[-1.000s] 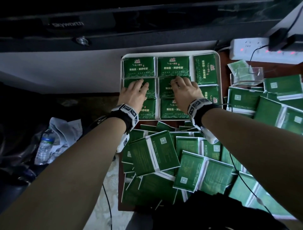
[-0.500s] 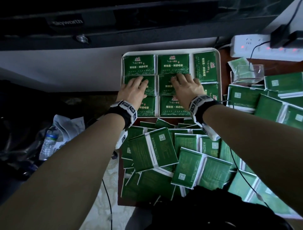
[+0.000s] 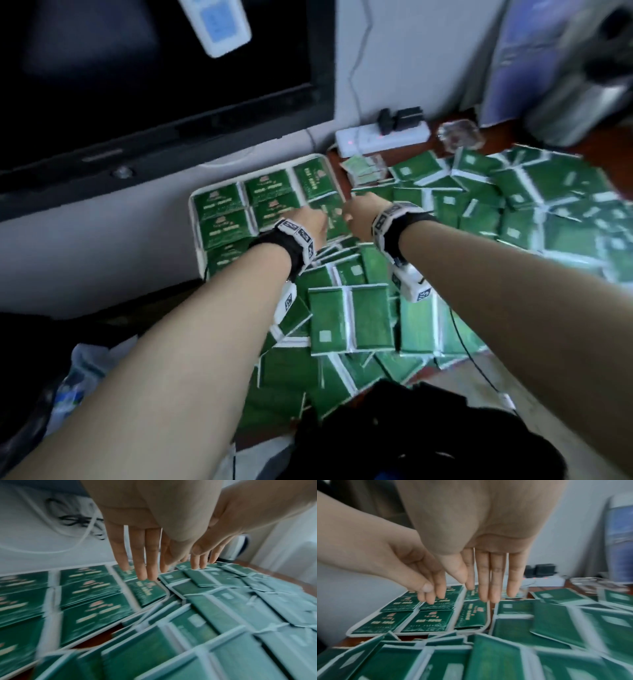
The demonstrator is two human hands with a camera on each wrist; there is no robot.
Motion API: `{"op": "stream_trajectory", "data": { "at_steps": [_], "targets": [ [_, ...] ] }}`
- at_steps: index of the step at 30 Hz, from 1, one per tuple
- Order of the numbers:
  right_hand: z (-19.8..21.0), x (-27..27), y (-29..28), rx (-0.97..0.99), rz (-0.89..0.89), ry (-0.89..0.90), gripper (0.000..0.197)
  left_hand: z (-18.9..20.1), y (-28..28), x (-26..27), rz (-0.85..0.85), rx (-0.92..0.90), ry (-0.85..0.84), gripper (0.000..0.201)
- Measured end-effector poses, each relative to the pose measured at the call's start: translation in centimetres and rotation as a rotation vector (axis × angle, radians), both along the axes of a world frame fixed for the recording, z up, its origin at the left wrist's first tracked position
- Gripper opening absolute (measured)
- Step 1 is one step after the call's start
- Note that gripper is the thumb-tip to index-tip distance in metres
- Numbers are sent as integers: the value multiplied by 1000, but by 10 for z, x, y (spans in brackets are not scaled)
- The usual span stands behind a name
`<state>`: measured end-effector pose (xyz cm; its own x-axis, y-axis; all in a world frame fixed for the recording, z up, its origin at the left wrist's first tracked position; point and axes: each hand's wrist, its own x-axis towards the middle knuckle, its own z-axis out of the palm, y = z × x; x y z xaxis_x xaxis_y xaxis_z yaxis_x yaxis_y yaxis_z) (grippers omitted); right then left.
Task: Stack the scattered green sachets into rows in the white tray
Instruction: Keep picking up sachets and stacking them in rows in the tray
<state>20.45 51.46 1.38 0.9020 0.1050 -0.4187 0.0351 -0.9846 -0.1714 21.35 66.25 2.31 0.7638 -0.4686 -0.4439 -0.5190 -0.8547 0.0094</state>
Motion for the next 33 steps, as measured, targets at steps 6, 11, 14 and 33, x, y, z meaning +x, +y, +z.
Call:
{"op": "stream_trajectory", "data": {
  "at_steps": [6,11,14,33],
  "targets": [
    [18,-110,-113,-123,-289,65,19,20,-133,-60,-271,-39,21,28],
    [33,-198,-222,-174,-547,74,25,29,-237,-109,-428,-62,26,28],
    [32,-239,-287,-177,-668,52,19,26,-298,-132,-507,-69,23,26],
    [-43,-314,-570,-50,-857,172,12,-21,-543,-158,-496,68,99,20]
  ]
}}
